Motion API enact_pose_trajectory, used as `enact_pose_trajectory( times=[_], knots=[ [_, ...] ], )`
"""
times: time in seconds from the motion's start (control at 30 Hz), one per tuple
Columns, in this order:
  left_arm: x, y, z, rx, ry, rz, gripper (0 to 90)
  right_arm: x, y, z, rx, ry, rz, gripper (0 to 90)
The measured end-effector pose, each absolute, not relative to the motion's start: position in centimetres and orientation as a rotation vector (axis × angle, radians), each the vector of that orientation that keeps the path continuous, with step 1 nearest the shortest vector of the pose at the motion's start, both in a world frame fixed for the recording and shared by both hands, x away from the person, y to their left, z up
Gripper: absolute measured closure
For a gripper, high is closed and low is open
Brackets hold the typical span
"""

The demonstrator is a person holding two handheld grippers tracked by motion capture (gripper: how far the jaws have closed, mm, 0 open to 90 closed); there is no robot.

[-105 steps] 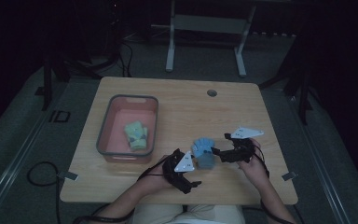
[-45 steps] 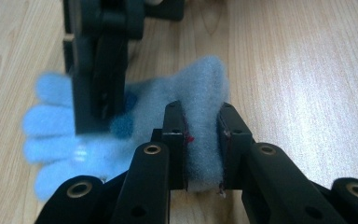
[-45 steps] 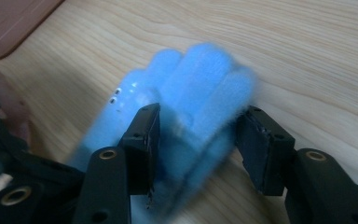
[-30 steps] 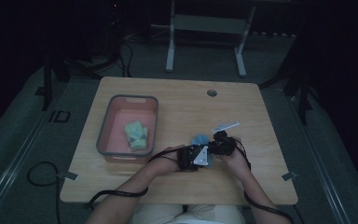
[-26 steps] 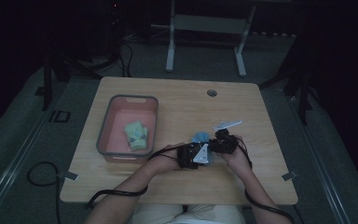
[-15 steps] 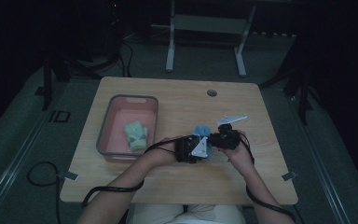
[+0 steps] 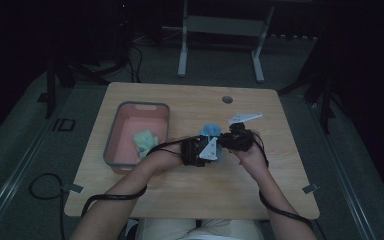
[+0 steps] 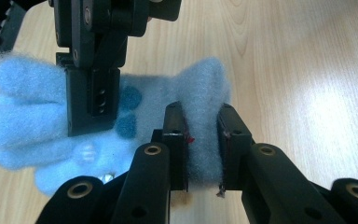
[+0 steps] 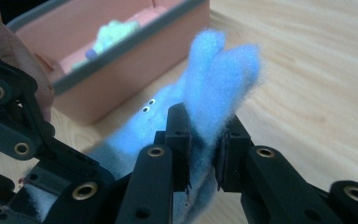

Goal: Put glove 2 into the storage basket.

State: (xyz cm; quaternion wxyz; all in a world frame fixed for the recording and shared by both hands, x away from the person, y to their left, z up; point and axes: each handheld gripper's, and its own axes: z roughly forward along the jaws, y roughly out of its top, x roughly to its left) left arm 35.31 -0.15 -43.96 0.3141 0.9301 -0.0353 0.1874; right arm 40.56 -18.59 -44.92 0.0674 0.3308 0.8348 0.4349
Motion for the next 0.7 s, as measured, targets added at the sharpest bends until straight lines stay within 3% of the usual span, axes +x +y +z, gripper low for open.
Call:
enact_pose_trajectory(
  times=[0.33,0.7],
  knots=[
    [36.0,3.5,-40.5,2.472,-0.066,0.573,76.7,42.2,-15.0,-42.0,0.951,2.499,1.390,78.0],
    [36.1,7.3,-39.4,2.492,0.010,0.627,76.8,43.4,-10.0,-40.3,0.873,2.523,1.412,77.9]
  ],
)
